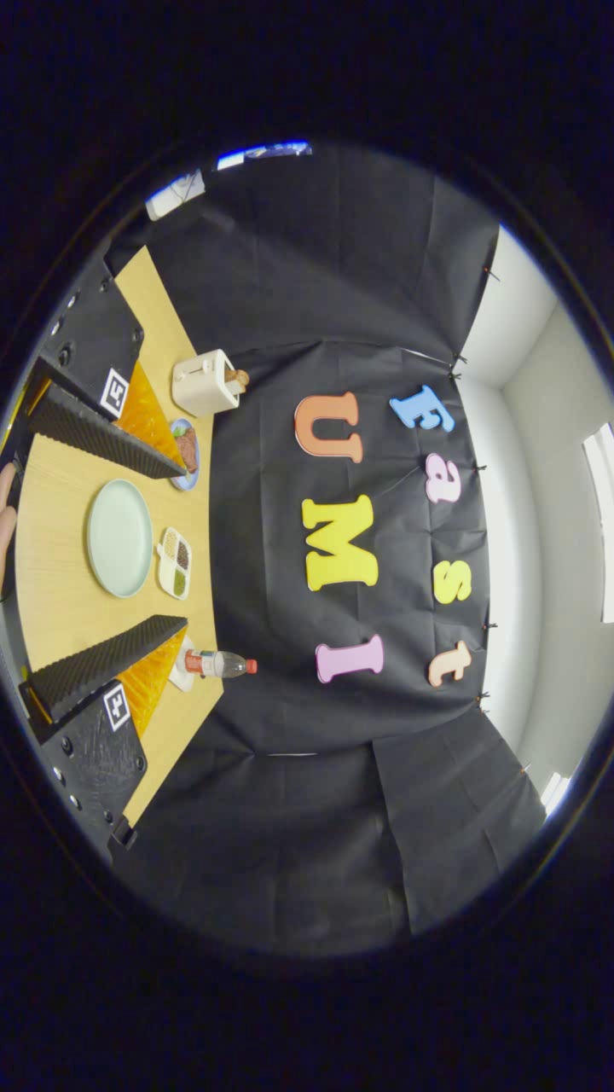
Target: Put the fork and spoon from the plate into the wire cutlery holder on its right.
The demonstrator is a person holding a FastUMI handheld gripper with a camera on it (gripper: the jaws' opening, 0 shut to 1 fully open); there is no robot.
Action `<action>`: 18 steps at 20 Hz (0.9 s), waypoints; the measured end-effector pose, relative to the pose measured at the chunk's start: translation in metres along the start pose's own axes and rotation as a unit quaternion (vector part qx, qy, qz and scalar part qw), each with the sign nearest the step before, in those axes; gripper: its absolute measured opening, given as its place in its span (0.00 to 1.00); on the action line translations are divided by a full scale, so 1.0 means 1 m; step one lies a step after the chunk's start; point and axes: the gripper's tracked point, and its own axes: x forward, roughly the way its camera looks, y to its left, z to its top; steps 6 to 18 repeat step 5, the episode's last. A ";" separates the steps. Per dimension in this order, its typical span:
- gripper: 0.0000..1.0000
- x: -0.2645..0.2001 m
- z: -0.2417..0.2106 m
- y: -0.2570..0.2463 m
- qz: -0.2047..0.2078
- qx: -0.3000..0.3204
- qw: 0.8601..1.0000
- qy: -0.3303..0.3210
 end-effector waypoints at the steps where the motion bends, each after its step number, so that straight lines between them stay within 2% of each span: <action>1: 0.97 -0.002 0.001 -0.001 -0.003 -0.006 1.000 -0.005; 5: 0.97 -0.007 0.007 -0.002 -0.009 -0.018 1.000 -0.022; 18: 0.97 -0.007 0.007 -0.002 -0.009 -0.018 1.000 -0.022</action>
